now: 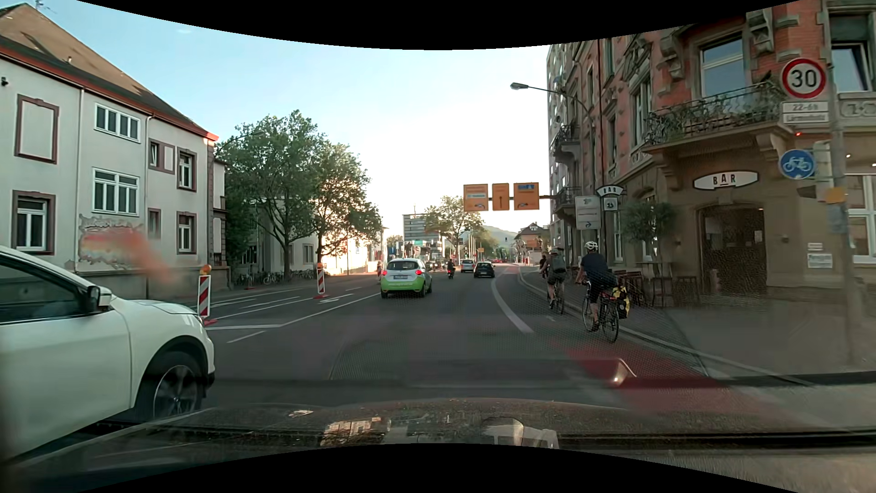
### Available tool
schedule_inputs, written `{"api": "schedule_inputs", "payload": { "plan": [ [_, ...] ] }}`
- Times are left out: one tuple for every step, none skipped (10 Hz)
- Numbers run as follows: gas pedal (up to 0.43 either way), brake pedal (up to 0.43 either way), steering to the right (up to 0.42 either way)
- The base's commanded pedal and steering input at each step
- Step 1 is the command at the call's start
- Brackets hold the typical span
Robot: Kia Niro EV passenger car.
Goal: Follow the waypoints while adhering to traffic rules and regulations
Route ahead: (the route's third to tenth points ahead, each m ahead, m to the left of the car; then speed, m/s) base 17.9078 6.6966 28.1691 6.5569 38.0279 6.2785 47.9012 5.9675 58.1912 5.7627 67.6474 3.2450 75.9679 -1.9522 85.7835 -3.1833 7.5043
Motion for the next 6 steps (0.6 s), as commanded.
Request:
{"api": "schedule_inputs", "payload": {
  "plan": [
    [0.157, 0.0, -0.004],
    [0.157, 0.0, -0.003],
    [0.157, 0.0, -0.003],
    [0.157, 0.0, -0.002],
    [0.157, 0.0, -0.001],
    [0.157, 0.0, 0.001]
  ]
}}
